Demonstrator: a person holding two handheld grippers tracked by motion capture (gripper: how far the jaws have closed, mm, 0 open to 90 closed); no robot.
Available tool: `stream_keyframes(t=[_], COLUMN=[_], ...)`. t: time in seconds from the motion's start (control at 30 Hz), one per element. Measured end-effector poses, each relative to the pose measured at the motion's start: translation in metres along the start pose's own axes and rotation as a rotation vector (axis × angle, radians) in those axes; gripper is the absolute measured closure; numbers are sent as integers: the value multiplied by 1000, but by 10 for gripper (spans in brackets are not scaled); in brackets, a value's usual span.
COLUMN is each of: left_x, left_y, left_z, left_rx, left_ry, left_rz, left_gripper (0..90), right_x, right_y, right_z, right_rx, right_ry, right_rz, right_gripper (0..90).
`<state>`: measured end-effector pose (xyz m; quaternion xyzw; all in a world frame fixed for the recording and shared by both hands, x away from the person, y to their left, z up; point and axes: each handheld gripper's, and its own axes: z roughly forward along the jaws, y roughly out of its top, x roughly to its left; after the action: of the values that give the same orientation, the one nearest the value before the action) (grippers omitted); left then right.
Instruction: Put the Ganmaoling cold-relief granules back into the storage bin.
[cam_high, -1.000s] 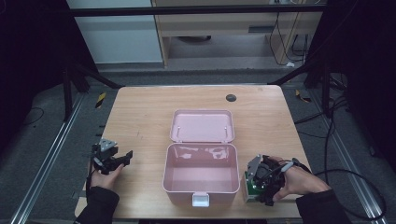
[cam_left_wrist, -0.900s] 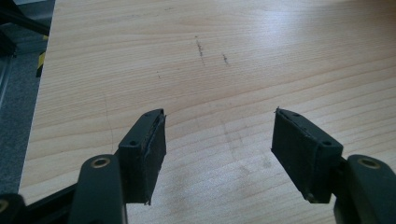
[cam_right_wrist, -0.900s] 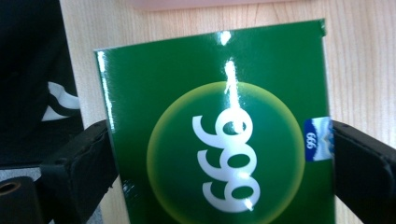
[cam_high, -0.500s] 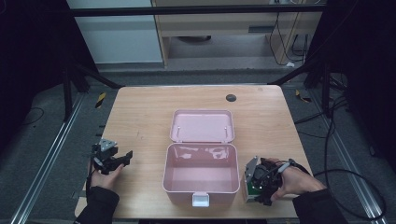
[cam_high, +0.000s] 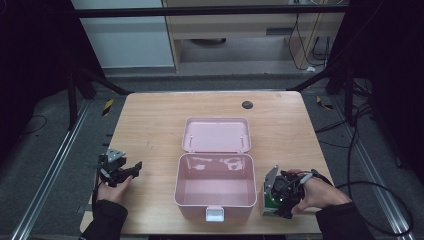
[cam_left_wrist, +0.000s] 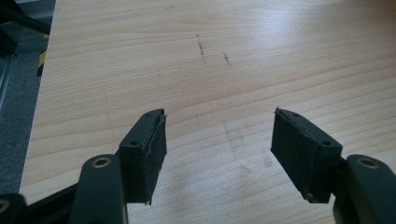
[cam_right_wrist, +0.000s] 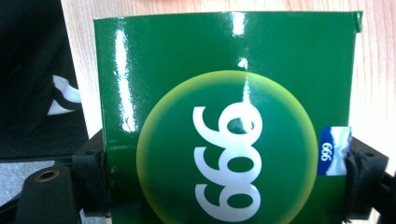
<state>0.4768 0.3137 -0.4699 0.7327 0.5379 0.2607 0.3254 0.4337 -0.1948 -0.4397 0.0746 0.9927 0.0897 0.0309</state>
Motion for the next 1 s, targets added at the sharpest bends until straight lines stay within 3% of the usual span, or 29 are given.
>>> stream_keyframes(t=[0.43,1.0], left_x=[-1,-1], left_y=[0,0], left_z=[0,1], left_rx=[3,9], left_ry=[-2,-3], left_rz=[2,0], left_gripper=[351,351], right_x=[2,3], right_y=[-3,10], right_z=[-31,-93], right_rx=[-36,-53], right_ry=[-27,-91], right_rz=[15,29], right_gripper=[160,159])
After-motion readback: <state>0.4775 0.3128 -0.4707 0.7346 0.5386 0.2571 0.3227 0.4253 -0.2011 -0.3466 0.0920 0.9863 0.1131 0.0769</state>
